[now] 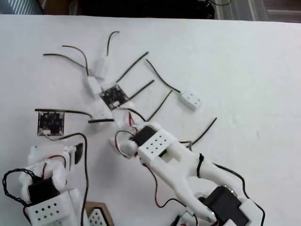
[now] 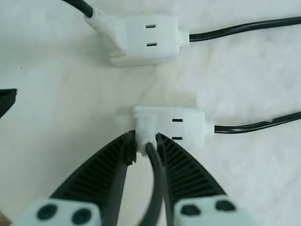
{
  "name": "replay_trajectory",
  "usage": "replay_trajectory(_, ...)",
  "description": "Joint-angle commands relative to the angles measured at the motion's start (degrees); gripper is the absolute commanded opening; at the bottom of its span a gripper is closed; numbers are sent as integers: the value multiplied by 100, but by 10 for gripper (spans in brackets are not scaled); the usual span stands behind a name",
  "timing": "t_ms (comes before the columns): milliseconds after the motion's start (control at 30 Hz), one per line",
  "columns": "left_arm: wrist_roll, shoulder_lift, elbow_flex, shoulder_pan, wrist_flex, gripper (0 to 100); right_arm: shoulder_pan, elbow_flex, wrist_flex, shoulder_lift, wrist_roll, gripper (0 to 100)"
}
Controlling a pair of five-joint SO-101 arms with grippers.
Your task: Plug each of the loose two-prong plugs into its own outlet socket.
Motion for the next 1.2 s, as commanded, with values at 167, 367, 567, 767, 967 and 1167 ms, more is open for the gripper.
replay_trajectory(167, 35, -66, -9, -57, -70, 313, -57, -264, -66, 312, 9, 17)
replay_trajectory(367, 26, -66, -9, -57, -62, 313, -92, -519, -40, 980, 246, 17)
replay_trajectory(567, 18, -66, 0, -57, -62, 313, -84, -527, 127, 523, 466, 85)
replay_trajectory(767, 18, -66, 44, -57, -70, 313, -92, -510, 919, -321, 457, 332)
replay_trajectory(967, 18, -66, 44, -57, -70, 313, -92, -475, 1508, -453, 440, 232)
replay_trajectory(1167, 9, -66, 44, -57, -70, 313, -92, -158, 1411, -444, 431, 16)
